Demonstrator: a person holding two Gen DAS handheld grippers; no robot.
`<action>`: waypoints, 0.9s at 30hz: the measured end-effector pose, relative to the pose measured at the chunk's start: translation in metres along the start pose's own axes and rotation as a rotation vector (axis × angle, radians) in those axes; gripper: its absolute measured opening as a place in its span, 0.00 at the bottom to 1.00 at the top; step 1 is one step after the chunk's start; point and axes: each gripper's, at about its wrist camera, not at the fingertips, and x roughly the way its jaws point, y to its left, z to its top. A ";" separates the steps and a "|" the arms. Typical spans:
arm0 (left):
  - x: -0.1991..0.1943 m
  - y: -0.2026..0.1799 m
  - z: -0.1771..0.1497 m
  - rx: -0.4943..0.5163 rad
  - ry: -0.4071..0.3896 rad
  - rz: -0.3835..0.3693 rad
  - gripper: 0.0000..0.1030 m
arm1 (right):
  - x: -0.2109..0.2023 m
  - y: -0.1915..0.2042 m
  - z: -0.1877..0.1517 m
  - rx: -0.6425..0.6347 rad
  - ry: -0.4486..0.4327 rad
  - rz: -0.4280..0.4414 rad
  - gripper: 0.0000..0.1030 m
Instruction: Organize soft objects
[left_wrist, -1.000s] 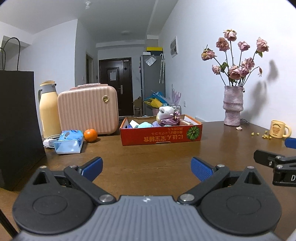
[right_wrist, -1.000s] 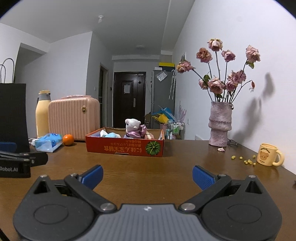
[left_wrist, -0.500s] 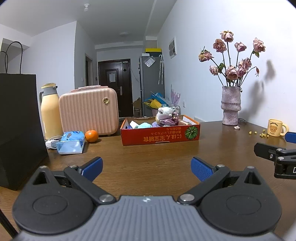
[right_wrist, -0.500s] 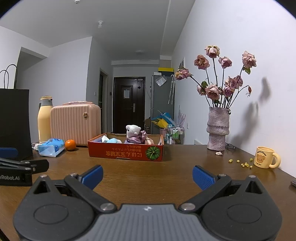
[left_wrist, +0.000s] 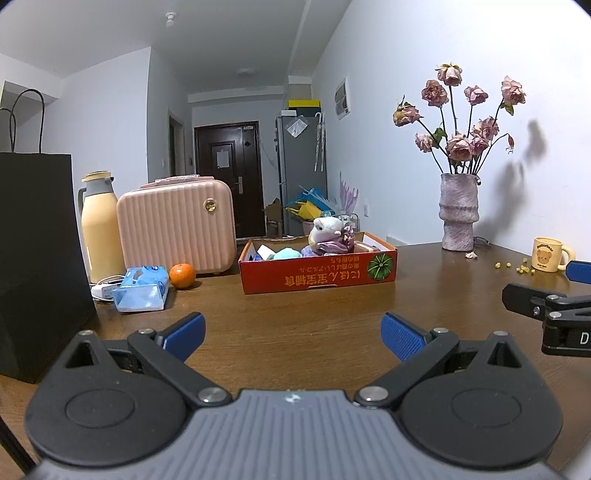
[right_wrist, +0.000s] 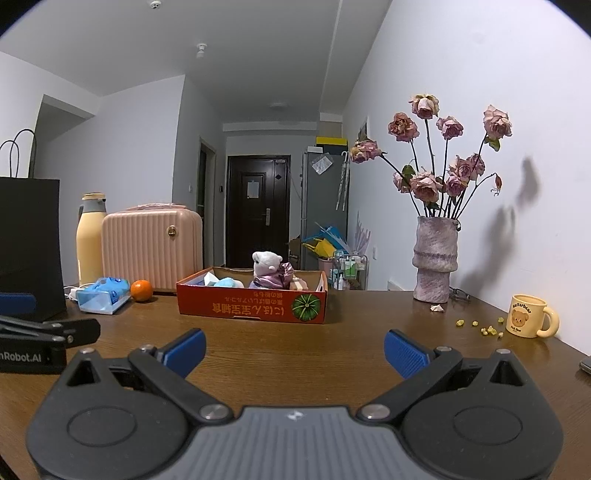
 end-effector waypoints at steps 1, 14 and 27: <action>0.000 0.000 0.000 0.001 0.000 0.001 1.00 | 0.000 0.000 0.000 0.000 0.000 0.000 1.00; 0.001 -0.001 0.001 0.003 0.003 0.008 1.00 | 0.000 0.000 0.000 -0.001 0.000 -0.001 1.00; 0.004 0.000 -0.001 0.004 0.011 -0.001 1.00 | 0.002 0.002 0.000 -0.001 0.007 -0.001 1.00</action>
